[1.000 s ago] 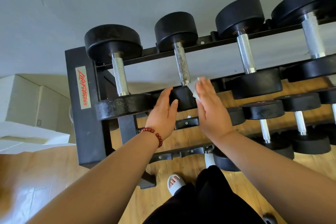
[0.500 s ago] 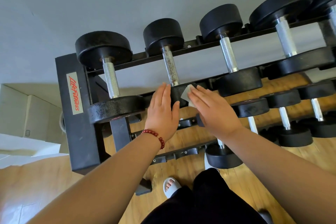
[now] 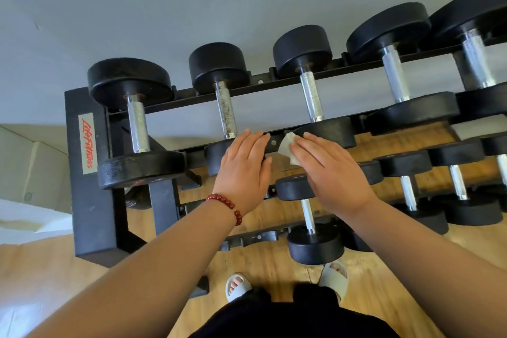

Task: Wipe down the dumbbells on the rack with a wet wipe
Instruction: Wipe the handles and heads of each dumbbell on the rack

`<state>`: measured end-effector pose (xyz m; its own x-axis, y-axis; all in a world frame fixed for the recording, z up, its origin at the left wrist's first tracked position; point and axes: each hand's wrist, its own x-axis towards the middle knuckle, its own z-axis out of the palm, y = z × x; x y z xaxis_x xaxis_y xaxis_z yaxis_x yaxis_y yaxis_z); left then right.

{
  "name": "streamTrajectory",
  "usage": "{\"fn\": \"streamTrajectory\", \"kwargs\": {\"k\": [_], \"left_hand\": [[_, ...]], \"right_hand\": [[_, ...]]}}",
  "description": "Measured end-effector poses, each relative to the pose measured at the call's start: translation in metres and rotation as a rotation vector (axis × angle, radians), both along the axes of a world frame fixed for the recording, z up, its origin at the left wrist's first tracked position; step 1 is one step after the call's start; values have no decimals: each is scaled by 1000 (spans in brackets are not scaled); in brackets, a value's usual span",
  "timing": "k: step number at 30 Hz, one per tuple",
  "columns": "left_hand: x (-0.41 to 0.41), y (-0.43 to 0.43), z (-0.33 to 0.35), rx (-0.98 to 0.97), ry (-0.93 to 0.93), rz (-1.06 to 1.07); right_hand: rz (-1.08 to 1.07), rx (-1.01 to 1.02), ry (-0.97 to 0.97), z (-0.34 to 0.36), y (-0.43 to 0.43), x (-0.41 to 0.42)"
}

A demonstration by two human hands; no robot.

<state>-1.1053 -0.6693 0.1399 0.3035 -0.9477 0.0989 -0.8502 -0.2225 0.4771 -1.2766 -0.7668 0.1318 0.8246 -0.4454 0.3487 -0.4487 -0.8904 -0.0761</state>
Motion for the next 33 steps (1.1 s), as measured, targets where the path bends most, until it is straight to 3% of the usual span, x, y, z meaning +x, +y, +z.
{"fn": "streamTrajectory", "kwargs": {"k": [14,26,33], "left_hand": [[-91,-52,-9,-24,36,258],[-84,-98,-5,-35,113,327],[-72,-125,-4,-54,275,344]], "right_hand": [[159,-24,18,0,-92,-75],[221,37,18,-5,-126,-46],[224,13,39,3,-162,-28]]}}
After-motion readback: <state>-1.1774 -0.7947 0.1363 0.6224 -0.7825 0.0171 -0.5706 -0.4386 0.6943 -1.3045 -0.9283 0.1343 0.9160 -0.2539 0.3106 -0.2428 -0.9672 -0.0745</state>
